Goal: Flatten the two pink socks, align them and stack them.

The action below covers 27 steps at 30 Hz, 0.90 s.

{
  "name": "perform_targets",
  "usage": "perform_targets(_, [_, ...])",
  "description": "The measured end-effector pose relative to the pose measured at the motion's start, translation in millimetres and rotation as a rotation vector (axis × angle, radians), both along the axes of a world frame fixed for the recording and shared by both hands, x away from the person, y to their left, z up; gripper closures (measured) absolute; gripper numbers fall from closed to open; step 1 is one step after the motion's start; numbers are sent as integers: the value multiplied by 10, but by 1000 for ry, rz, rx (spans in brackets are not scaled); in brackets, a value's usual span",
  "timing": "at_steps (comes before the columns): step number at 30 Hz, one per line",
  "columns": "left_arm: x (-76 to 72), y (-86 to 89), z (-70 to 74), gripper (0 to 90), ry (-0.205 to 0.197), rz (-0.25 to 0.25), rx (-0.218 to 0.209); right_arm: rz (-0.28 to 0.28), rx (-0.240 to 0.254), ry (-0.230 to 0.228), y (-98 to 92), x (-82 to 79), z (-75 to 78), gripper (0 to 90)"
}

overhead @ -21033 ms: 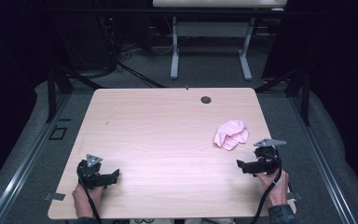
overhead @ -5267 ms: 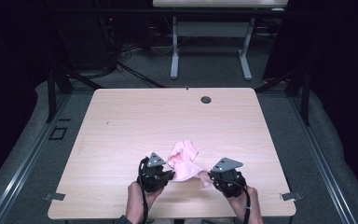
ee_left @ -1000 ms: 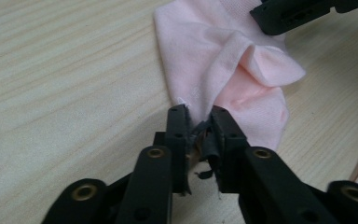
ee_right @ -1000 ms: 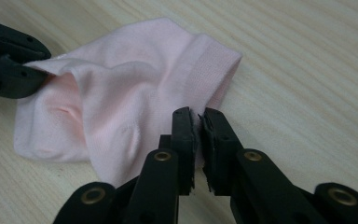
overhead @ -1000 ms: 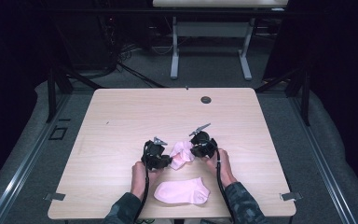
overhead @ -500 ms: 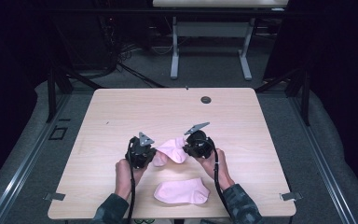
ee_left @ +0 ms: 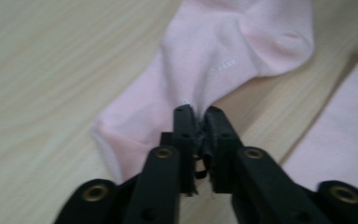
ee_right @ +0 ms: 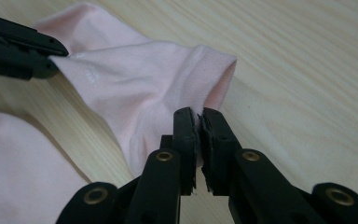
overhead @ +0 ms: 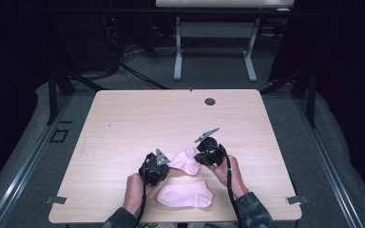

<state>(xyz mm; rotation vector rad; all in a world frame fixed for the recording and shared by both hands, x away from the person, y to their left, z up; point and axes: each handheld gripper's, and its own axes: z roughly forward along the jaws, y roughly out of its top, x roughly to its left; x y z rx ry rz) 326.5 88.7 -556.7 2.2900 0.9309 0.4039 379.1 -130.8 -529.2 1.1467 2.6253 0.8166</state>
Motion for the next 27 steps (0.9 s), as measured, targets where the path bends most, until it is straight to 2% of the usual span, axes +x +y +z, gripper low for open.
perform_targets(2, [4, 41, 9, 599, 11, 15, -34, -12, -10, 10, -30, -5, -49, 838])
perform_targets(4, [15, 140, 47, 460, 15, 39, -89, 12, -39, 12, -68, 9, -86, 830])
perform_targets(6, [55, 255, 85, 380, 16, 84, -107, 10, -27, 21, -77, 10, -120, 806])
perform_targets(7, [87, 319, 100, 372, 18, 112, -122, 7, -28, 15, -87, 15, -140, 781])
perform_targets(8, [111, 359, 107, 369, 21, 135, -125, 0, -20, 20, -96, 18, -155, 761])
perform_targets(9, [134, 393, 121, 363, 24, 148, -116, -7, -16, 4, -109, 22, -173, 734])
perform_targets(11, [184, 424, 115, 371, 36, 174, -114, -20, -3, 14, -137, 23, -177, 697])
perform_targets(16, [310, 416, 52, 439, 91, 200, -87, -31, 15, -22, -163, 8, -167, 653])
perform_targets(17, [327, 411, 43, 463, 101, 198, -83, -41, 31, -30, -150, -2, -171, 651])
perform_targets(19, [355, 393, 21, 504, 112, 206, -77, -29, 14, -43, -144, 3, -163, 647])
perform_targets(24, [418, 365, -39, 580, 154, 207, -52, -35, 29, -28, -101, 32, -209, 649])
perform_targets(27, [440, 358, -66, 631, 170, 203, -46, -24, 6, -17, -74, 41, -236, 659])
